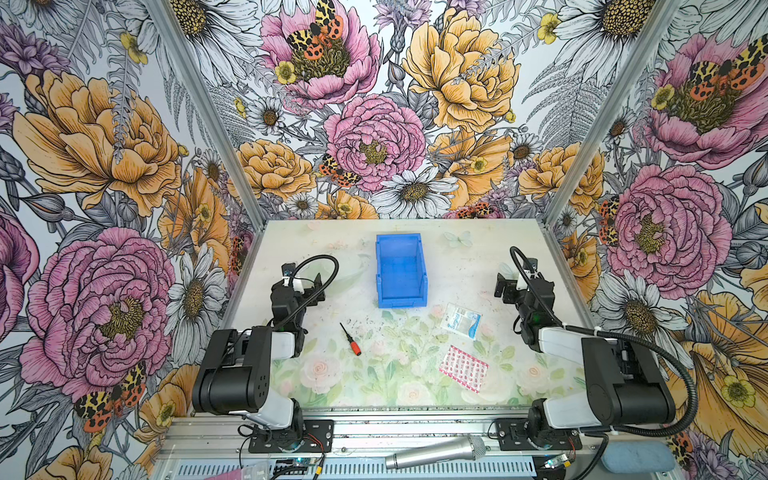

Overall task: Put the screwdriver in the bin
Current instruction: 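Lower the left gripper over the red-handled screwdriver while the right arm moves toward the bin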

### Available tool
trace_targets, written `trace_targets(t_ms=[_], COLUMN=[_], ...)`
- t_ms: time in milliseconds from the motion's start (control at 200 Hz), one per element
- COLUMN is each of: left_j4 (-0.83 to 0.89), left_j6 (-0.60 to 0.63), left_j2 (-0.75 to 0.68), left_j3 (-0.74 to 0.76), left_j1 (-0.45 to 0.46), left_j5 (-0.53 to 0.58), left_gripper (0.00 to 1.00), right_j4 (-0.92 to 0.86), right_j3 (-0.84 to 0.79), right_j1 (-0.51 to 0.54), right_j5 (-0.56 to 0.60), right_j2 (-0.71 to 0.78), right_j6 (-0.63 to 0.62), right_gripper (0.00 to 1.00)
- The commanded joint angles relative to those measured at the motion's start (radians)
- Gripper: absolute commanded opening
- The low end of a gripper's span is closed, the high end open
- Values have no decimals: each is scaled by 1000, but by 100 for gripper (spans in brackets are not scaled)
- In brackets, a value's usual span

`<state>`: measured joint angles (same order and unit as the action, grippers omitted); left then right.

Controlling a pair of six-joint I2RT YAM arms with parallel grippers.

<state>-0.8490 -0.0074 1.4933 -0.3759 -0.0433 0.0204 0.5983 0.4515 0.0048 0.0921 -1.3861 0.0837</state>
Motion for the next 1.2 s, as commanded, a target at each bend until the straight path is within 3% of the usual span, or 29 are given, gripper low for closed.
trace_targets(t_ms=[0, 175, 335, 420, 576, 656, 781, 951, 1191], left_j4=[80, 244, 442, 576, 861, 973, 1034, 1093, 1313], left_j6=[-33, -70, -82, -115, -249, -298, -379, -442, -549], left_j2=[-73, -165, -232, -255, -273, -259, -258, -259, -220], left_j3=[-27, -45, -99, -155, -276, -329, -346, -357, -424], left_j1=[-5, -4, 10, 18, 16, 11, 10, 56, 102], left_j5=[51, 62, 25, 30, 36, -15, -98, -125, -130], left_gripper=[99, 99, 99, 99, 99, 99, 99, 99, 99], right_j4=[-157, -350, -660, -763, -827, -854, -918, -969, -982], right_j3=[44, 81, 181, 212, 236, 256, 314, 401, 478], right_j1=[30, 77, 109, 129, 206, 246, 306, 378, 453], right_j5=[34, 82, 192, 189, 207, 223, 216, 220, 78], right_j2=[94, 207, 268, 299, 372, 386, 346, 258, 167], right_j6=[-16, 13, 151, 205, 275, 295, 315, 314, 241], right_gripper=[99, 99, 99, 99, 99, 99, 99, 99, 99])
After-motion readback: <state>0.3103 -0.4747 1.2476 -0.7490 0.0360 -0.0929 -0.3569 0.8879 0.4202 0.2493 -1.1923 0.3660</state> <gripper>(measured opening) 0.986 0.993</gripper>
